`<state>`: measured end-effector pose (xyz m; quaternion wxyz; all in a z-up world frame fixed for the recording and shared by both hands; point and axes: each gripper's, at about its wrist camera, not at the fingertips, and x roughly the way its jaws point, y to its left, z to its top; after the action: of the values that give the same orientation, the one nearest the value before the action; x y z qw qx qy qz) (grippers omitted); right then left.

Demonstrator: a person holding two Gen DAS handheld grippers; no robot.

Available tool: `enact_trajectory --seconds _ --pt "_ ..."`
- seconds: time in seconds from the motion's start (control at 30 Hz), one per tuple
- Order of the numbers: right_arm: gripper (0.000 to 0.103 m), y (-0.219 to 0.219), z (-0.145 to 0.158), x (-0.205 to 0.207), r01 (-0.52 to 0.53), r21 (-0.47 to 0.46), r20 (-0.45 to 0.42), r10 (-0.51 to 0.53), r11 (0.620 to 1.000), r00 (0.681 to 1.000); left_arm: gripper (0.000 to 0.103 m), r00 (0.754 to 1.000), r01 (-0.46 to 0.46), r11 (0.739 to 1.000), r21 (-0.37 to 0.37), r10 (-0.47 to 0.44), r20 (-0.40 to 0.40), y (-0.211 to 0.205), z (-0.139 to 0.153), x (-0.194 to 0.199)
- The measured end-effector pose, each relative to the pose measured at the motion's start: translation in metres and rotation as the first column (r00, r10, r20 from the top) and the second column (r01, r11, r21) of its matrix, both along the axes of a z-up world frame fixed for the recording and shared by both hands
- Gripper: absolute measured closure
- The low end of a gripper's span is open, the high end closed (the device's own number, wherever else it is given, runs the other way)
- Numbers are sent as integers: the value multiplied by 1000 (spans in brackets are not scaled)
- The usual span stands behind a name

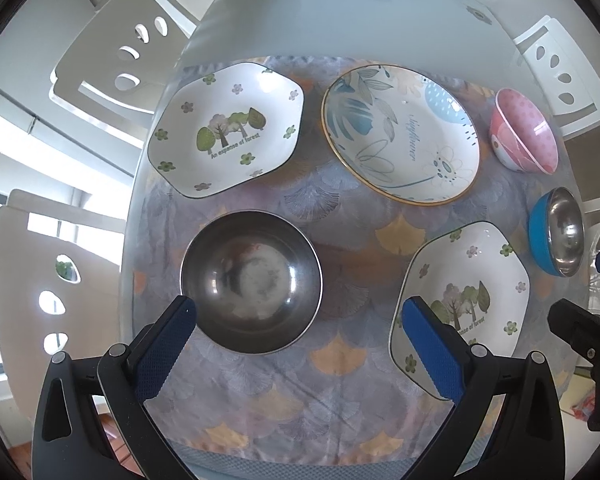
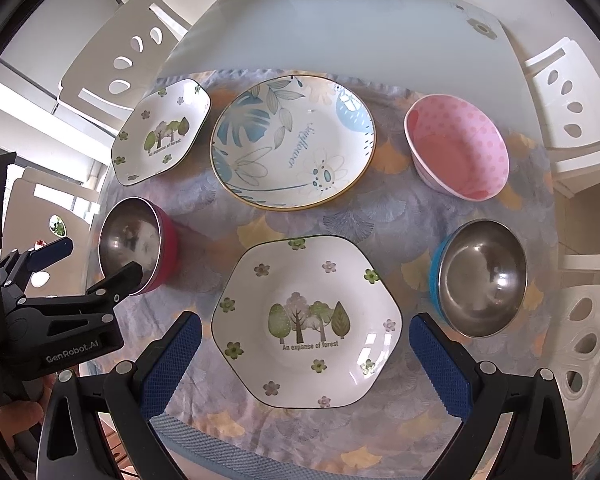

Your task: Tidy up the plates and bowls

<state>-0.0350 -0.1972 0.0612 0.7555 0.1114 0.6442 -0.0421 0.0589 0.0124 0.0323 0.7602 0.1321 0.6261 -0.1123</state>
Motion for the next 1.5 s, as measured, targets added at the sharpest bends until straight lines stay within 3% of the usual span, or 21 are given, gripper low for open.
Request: enact_trajectory --seconds 0.43,0.77,0.9,1.03,1.2,1.5 --pt "0 6 28 6 -29 1 54 29 1000 998 1 999 11 1000 17 -12 48 -4 11 12" --pt "0 -7 51 38 -17 31 139 13 999 990 1 997 -35 997 -64 39 67 -6 22 39" --pt "0 -32 16 53 71 148 111 -88 986 990 1 995 -98 991 -88 101 27 -9 0 59" --pt "0 -59 -35 60 212 347 41 -241 914 970 1 983 -176 966 -190 163 -82 -15 -27 81" --pt "0 -72 -73 73 298 382 18 -330 874 944 1 939 -305 909 -284 238 -249 -26 -64 106" --pt "0 -97 -130 80 384 376 -51 -395 843 917 1 941 -272 943 -191 220 -257 -61 -111 117"
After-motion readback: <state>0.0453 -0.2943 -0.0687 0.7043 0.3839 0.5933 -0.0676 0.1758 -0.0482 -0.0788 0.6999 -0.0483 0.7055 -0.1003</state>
